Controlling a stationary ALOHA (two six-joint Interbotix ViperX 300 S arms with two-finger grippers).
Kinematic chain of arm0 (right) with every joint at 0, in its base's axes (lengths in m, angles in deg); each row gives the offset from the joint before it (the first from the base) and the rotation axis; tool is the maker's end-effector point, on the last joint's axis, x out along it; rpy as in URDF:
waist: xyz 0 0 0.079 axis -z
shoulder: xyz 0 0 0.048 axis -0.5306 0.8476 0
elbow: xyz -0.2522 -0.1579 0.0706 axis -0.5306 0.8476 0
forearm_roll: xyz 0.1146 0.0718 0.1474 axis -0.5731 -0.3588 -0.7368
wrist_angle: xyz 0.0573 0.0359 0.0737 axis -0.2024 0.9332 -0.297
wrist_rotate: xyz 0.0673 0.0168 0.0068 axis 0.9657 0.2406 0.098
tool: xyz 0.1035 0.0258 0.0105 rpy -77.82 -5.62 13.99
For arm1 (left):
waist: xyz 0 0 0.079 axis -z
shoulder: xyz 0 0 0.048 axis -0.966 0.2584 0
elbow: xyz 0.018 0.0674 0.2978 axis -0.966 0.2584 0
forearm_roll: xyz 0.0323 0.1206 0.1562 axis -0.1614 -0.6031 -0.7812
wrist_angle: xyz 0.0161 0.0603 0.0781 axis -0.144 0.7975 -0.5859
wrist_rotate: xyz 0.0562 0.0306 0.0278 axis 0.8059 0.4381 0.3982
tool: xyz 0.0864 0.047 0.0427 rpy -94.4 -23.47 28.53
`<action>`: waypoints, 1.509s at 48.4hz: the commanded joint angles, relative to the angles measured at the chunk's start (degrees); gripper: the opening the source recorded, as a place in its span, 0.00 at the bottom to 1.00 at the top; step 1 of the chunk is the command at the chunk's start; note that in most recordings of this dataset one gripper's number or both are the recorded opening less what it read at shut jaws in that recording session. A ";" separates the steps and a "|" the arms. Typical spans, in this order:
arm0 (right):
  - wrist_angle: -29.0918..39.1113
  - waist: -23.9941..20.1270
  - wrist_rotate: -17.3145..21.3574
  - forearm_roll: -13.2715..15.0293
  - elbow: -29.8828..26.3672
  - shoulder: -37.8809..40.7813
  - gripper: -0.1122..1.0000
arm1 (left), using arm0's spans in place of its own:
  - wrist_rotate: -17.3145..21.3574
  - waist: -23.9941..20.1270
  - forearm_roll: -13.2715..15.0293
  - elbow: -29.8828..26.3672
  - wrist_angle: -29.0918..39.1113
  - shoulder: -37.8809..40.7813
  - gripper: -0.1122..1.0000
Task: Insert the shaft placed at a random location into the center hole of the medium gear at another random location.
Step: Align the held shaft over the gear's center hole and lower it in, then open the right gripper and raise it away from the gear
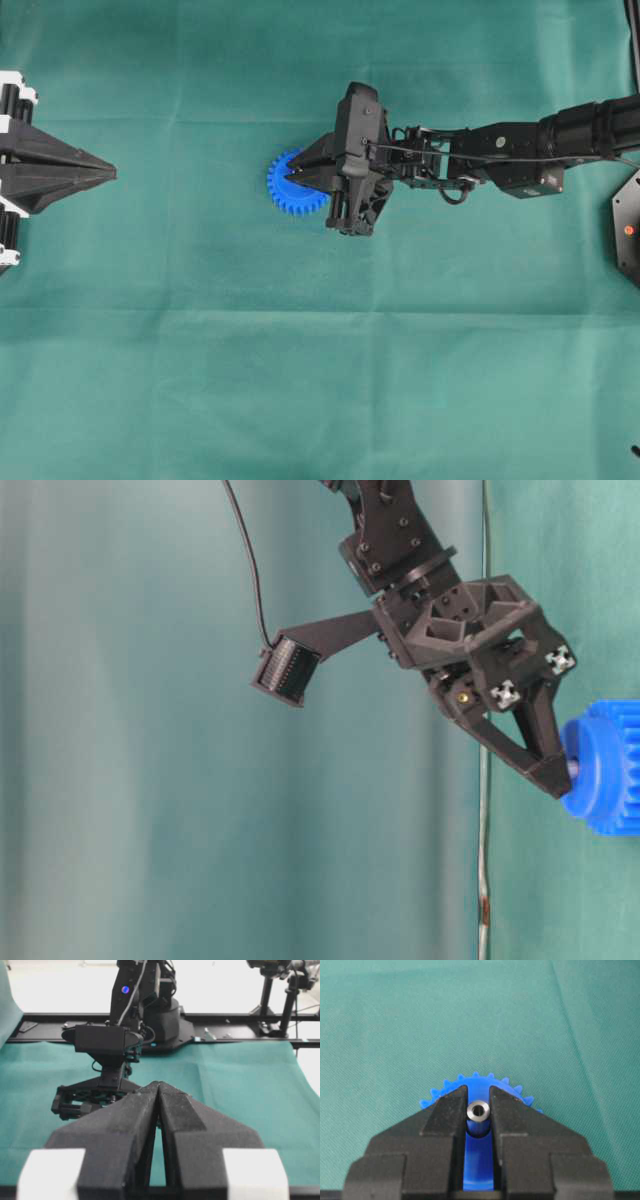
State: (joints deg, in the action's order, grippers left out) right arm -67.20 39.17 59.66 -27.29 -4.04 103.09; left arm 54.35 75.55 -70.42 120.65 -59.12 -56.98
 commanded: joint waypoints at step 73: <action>1.32 0.00 0.09 -0.18 0.09 -7.73 0.78 | -0.09 -0.09 -0.18 -1.14 0.18 0.44 0.10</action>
State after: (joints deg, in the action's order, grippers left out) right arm -66.58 39.17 59.66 -27.29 -3.34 98.52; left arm 54.35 75.55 -70.51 120.65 -58.68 -56.98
